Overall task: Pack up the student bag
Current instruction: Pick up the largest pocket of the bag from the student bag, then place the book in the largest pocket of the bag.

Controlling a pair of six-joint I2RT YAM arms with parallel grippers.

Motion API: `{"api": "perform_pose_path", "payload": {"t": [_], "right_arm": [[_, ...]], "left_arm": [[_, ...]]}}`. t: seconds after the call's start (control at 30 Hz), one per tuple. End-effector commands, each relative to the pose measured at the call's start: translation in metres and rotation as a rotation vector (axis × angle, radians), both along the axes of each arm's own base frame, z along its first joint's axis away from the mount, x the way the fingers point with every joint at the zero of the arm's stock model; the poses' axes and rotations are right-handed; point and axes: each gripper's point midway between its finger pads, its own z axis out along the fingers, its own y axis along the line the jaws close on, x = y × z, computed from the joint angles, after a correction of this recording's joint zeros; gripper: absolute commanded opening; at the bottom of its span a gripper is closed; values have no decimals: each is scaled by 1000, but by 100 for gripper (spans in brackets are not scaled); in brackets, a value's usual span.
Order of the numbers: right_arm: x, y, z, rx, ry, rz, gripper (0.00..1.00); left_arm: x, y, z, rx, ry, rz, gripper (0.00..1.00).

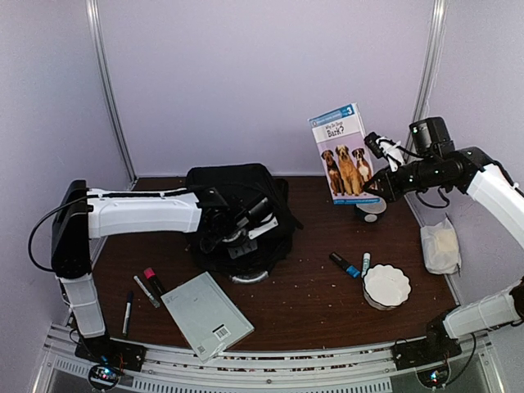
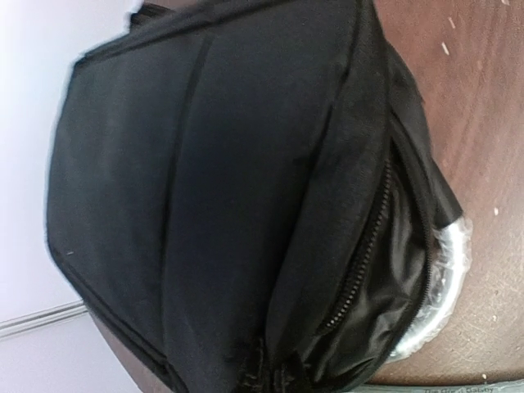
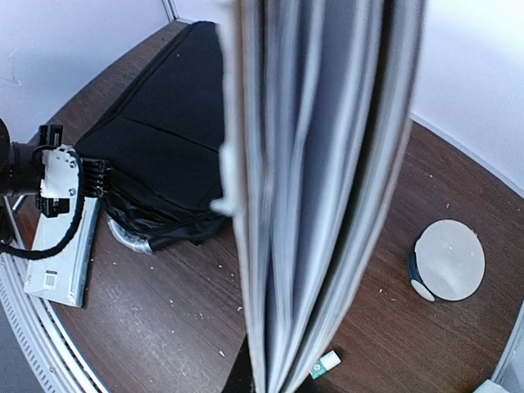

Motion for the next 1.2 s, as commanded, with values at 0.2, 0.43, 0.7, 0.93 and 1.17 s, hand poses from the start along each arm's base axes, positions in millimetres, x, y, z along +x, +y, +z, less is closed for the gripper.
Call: {"api": "perform_pose_path", "payload": {"t": [0.2,0.43,0.7,0.93,1.17], "right_arm": [[-34,28,24,235,105,127,0],[-67,57,-2,393,350,301,0],[-88,76,-26,515,580,326,0],[-115,106,-48,531,735,409,0],[-128,135,-64,535,883,494,0]], "left_arm": [[53,7,129,-321,-230,125,0],[72,7,148,-430,-232,148,0],[78,-1,161,-558,-207,175,0],[78,-10,160,-612,-168,182,0],[72,-19,165,-669,-131,160,0]]}}
